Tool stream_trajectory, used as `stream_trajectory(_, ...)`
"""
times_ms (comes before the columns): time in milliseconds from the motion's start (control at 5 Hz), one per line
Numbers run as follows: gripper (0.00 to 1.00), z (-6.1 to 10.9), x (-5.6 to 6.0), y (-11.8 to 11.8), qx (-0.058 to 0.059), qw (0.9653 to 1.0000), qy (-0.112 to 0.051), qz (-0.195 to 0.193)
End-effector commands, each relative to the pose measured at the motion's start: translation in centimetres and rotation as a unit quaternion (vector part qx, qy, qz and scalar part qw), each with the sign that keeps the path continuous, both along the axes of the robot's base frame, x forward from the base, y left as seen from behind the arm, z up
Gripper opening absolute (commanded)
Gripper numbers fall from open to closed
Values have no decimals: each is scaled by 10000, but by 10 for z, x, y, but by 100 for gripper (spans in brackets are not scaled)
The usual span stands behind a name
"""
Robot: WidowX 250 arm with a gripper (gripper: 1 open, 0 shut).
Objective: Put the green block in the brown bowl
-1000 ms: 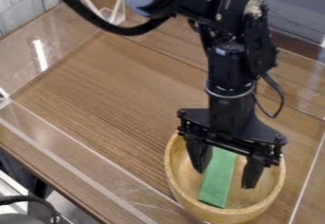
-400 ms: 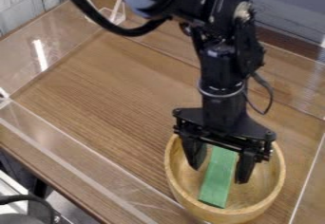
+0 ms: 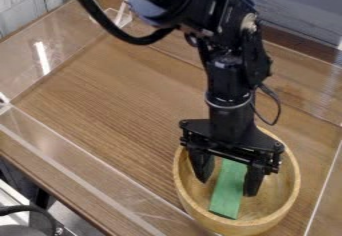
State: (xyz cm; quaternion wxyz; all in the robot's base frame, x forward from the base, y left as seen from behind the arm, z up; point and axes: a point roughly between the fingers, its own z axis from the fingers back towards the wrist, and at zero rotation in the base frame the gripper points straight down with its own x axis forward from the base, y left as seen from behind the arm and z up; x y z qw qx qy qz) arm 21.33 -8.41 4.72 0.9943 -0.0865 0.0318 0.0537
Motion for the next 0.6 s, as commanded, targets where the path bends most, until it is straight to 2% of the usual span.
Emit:
stream_trajectory(0, 100, 3, 7, 3, -38, 9999, -134, 73)
stream_trajectory(400, 100, -1, 9, 8, -14, 9999, -91, 129)
